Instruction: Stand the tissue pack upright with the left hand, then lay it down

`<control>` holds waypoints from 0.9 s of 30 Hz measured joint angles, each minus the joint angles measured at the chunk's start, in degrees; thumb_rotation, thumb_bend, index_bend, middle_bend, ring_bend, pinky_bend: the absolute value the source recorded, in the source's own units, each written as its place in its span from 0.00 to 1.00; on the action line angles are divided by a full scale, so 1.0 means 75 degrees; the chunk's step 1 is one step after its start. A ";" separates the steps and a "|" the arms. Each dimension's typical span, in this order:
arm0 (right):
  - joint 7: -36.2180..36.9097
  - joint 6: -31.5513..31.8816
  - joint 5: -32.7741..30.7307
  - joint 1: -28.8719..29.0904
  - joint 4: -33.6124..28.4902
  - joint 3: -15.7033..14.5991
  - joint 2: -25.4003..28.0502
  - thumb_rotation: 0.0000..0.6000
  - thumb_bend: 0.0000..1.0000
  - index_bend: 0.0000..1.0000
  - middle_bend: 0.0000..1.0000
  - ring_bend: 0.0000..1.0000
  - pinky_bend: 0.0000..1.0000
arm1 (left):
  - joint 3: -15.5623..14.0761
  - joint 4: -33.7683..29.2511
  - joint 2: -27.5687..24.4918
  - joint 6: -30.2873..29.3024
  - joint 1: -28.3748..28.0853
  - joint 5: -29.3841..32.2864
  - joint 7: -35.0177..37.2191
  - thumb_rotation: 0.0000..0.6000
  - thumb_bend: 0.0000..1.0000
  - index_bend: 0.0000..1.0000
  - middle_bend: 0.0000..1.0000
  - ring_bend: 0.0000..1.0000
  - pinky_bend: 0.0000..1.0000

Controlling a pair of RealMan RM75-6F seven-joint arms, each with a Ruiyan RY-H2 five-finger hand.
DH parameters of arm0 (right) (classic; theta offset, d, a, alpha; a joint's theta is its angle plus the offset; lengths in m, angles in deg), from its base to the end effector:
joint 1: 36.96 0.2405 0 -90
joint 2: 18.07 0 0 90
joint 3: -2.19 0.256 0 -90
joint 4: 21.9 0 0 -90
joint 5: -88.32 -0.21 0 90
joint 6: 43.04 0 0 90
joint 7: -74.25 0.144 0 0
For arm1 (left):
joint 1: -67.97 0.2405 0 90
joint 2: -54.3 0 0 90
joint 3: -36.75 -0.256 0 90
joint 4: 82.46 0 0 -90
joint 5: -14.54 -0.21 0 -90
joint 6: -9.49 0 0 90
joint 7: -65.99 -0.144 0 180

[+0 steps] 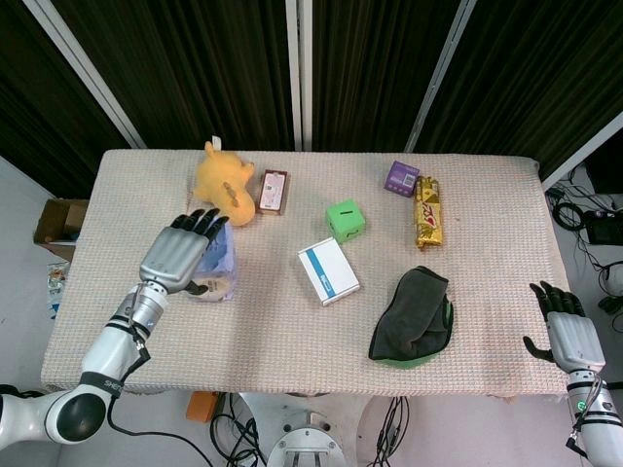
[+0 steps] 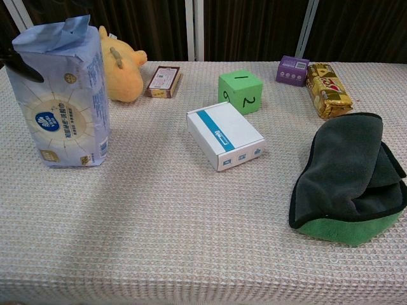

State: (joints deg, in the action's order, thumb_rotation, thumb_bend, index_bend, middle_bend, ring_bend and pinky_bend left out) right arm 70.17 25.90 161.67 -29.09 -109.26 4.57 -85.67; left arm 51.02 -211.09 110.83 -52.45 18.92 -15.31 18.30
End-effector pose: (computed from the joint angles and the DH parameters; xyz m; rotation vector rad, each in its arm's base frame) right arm -0.3576 -0.1902 0.1224 1.3984 -1.1151 0.6011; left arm -0.0872 0.3015 0.1155 -1.8590 -0.9175 -0.6540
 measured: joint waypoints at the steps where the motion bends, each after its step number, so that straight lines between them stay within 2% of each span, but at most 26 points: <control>1: 0.0006 -0.0016 -0.0007 0.0004 0.0017 0.0000 -0.0007 1.00 0.21 0.00 0.00 0.00 0.00 | 0.0034 -0.0023 -0.0023 0.0075 -0.0212 0.0320 -0.0030 1.00 0.02 0.00 0.00 0.00 0.14; 3: 0.0007 -0.0053 -0.0025 0.0016 0.0042 0.0000 -0.0017 1.00 0.21 0.00 0.00 0.00 0.00 | 0.0097 0.0000 -0.0057 0.0263 -0.0747 0.0966 -0.0072 1.00 0.02 0.00 0.00 0.00 0.14; 9: -0.0040 -0.0088 -0.0057 0.0042 0.0015 0.0008 -0.0014 1.00 0.21 0.00 0.00 0.00 0.00 | 0.0106 0.0507 0.0023 0.0455 -0.1399 0.1503 -0.0026 1.00 0.03 0.00 0.00 0.00 0.14; 13: -0.0070 -0.0096 -0.0078 0.0044 -0.0009 0.0007 0.0008 1.00 0.21 0.00 0.00 0.00 0.00 | -0.0104 0.0723 0.0051 0.0454 -0.1694 0.1956 -0.0243 1.00 0.02 0.00 0.00 0.00 0.14; 17: -0.0060 -0.0116 -0.0096 0.0052 0.0002 0.0012 0.0015 1.00 0.21 0.00 0.00 0.00 0.00 | -0.0337 0.0797 -0.0012 0.0542 -0.2057 0.2780 -0.0528 1.00 0.03 0.00 0.00 0.00 0.14; 22: -0.0056 -0.0105 -0.0051 0.0058 -0.0018 0.0001 0.0025 1.00 0.21 0.00 0.00 0.00 0.00 | -0.0691 0.1017 -0.0104 0.0923 -0.2516 0.3568 -0.0680 1.00 0.03 0.00 0.00 0.00 0.14; 25: -0.0034 -0.0070 -0.0015 0.0048 -0.0027 -0.0006 0.0038 1.00 0.21 0.00 0.00 0.00 0.00 | -0.0829 0.1148 -0.0138 0.1260 -0.2674 0.3820 -0.0719 1.00 0.04 0.00 0.07 0.01 0.17; 27: -0.0021 -0.0063 -0.0015 0.0041 -0.0025 -0.0009 0.0055 1.00 0.21 0.00 0.00 0.00 0.00 | -0.0962 0.1253 -0.0174 0.1553 -0.2835 0.3991 -0.0769 1.00 0.11 0.02 0.16 0.07 0.23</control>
State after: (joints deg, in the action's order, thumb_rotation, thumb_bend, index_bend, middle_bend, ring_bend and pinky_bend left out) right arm 70.01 25.43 161.56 -28.78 -109.45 4.50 -85.26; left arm 43.81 -201.69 109.52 -40.81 -2.34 14.62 12.53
